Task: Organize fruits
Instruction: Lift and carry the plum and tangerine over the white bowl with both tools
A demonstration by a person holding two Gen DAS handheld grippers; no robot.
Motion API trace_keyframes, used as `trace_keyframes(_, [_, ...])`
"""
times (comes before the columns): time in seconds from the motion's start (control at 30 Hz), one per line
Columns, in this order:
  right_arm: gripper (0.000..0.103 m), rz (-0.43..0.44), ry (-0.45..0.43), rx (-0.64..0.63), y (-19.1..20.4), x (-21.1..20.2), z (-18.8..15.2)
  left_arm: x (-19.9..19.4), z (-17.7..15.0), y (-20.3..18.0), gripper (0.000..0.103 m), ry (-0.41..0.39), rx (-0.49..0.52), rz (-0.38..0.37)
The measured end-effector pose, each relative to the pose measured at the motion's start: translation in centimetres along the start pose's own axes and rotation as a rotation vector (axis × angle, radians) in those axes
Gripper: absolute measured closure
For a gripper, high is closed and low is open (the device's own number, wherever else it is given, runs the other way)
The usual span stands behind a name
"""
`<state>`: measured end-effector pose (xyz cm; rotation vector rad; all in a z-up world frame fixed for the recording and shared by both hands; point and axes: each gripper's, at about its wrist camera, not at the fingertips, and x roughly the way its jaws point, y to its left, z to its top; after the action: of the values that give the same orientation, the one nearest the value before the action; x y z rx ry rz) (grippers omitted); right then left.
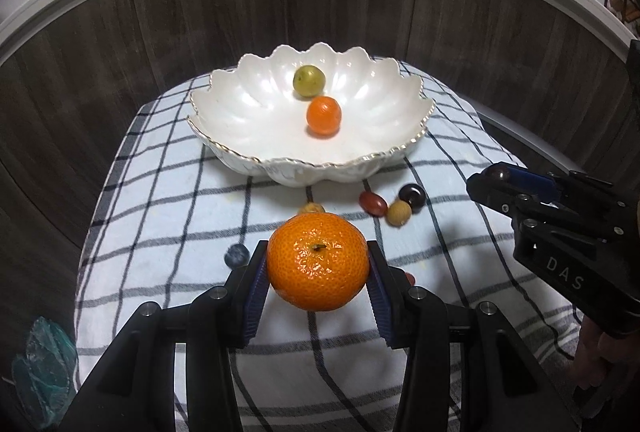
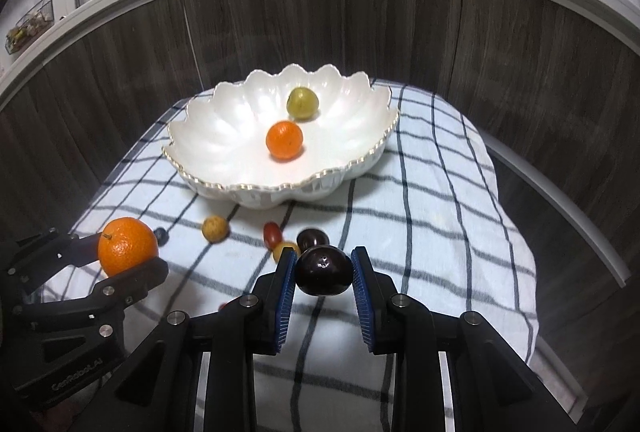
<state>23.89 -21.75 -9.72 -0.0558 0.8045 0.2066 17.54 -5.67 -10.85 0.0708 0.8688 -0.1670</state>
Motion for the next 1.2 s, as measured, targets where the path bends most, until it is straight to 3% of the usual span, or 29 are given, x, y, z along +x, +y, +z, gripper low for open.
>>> trace_keyframes(1.2, [0.074,-0.073,-0.093,0.049,-0.7,2.1,8.9,2.0,9.4,4.4,0.058,-0.050,-0.053,0.044])
